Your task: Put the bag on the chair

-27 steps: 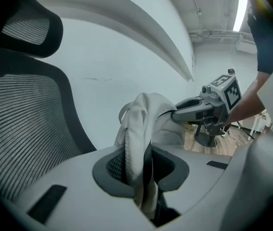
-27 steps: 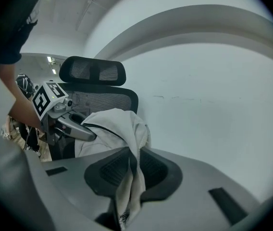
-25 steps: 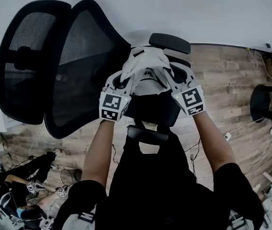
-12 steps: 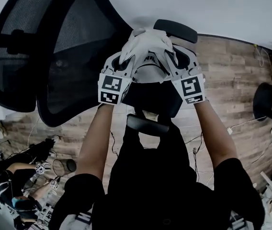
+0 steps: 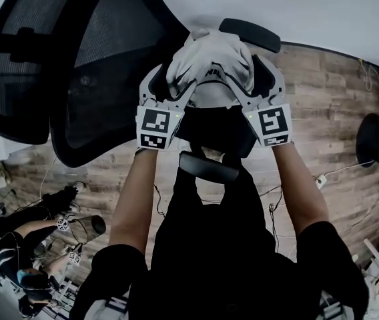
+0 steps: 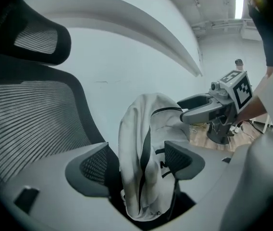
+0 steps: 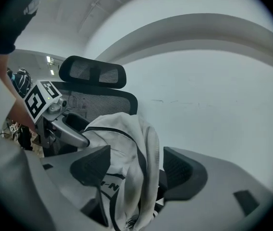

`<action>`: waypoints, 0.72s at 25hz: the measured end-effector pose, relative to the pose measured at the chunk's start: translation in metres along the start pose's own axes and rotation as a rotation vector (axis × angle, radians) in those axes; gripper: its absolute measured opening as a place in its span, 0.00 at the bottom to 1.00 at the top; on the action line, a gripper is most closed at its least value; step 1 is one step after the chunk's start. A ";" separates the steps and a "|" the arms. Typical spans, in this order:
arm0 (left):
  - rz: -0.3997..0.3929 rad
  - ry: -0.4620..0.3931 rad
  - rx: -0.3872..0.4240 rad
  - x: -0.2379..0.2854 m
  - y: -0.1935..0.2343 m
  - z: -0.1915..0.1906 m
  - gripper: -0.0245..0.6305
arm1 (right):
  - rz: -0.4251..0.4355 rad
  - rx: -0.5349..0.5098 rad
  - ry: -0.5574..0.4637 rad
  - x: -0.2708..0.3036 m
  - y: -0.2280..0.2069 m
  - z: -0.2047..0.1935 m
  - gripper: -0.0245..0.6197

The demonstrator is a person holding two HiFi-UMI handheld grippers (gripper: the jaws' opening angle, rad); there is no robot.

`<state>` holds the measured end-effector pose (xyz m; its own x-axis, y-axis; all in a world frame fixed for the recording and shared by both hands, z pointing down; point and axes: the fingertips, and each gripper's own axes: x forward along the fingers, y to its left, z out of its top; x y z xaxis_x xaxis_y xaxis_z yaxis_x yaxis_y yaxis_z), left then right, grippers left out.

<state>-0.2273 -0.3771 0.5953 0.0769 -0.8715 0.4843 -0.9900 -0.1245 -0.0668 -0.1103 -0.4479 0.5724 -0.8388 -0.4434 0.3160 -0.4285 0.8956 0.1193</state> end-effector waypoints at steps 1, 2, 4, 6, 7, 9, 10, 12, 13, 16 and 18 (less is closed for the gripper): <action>0.012 -0.010 -0.005 -0.007 0.001 0.001 0.59 | 0.002 0.003 -0.003 -0.003 0.003 0.002 0.56; 0.021 -0.020 -0.010 -0.013 0.001 0.004 0.59 | 0.001 0.003 -0.007 -0.006 0.005 0.005 0.57; 0.024 -0.037 -0.019 -0.026 -0.001 0.008 0.59 | -0.009 -0.001 -0.018 -0.014 0.009 0.012 0.57; 0.015 -0.048 -0.014 -0.035 -0.004 0.014 0.59 | -0.028 -0.002 -0.028 -0.022 0.012 0.020 0.58; 0.016 -0.055 -0.004 -0.039 -0.005 0.018 0.59 | -0.040 0.004 -0.033 -0.027 0.013 0.024 0.58; 0.022 -0.070 0.008 -0.048 -0.007 0.026 0.59 | -0.056 0.028 -0.037 -0.037 0.016 0.032 0.58; 0.019 -0.076 0.003 -0.052 -0.009 0.030 0.59 | -0.060 0.040 -0.030 -0.044 0.019 0.036 0.58; -0.002 -0.095 -0.032 -0.065 -0.014 0.040 0.59 | -0.066 0.049 -0.031 -0.061 0.025 0.051 0.58; -0.012 -0.113 -0.051 -0.072 -0.017 0.048 0.59 | -0.068 0.048 -0.059 -0.069 0.028 0.063 0.57; -0.009 -0.172 -0.063 -0.096 -0.020 0.074 0.56 | -0.070 0.050 -0.118 -0.085 0.035 0.091 0.49; 0.005 -0.204 -0.048 -0.109 -0.021 0.088 0.43 | -0.086 0.064 -0.114 -0.095 0.035 0.097 0.29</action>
<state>-0.2042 -0.3210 0.4671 0.0896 -0.9508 0.2966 -0.9945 -0.1014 -0.0245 -0.0784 -0.3780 0.4553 -0.8294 -0.5225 0.1977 -0.5175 0.8519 0.0803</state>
